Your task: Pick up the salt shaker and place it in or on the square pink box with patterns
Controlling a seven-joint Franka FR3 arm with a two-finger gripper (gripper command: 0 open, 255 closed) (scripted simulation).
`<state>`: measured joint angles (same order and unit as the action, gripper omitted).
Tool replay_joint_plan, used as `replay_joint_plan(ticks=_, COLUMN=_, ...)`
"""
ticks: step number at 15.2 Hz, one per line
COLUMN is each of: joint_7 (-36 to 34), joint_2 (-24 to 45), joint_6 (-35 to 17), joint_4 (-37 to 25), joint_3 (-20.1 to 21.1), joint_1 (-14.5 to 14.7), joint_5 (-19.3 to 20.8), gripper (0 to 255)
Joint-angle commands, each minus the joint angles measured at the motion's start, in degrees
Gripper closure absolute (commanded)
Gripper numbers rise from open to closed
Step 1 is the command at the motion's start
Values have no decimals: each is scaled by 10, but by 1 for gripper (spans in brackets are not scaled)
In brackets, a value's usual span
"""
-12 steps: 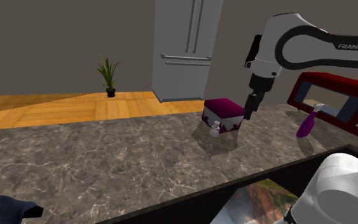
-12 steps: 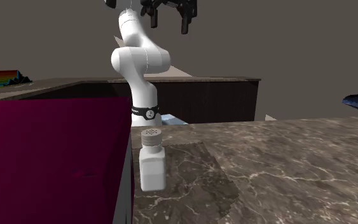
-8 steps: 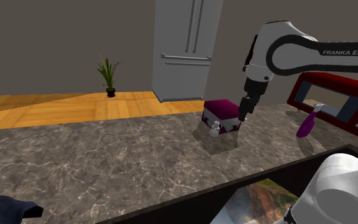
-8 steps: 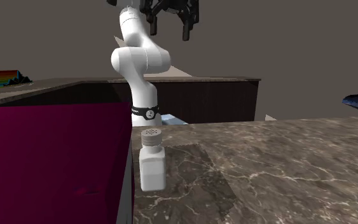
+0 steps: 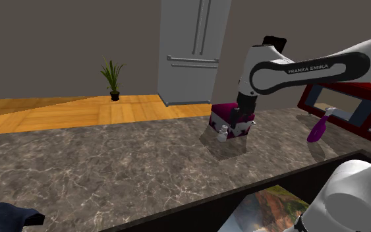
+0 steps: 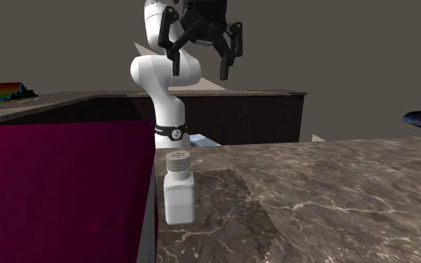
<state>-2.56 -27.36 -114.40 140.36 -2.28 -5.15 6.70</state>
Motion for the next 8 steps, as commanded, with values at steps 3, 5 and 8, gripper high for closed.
replay_joint_plan(ticks=3, joint_7=-42, joint_2=80, joint_6=-72, joint_4=-17, joint_3=-5, joint_1=-19, joint_5=11, gripper=0)
replay_joint_plan(ticks=5, joint_7=-62, joint_2=120, joint_6=-104, joint_4=-29, joint_3=-8, joint_1=-29, joint_5=16, gripper=0)
replay_joint_plan(ticks=8, joint_7=-92, joint_2=181, joint_6=-148, joint_4=-52, joint_3=-14, joint_1=-42, joint_5=25, gripper=0)
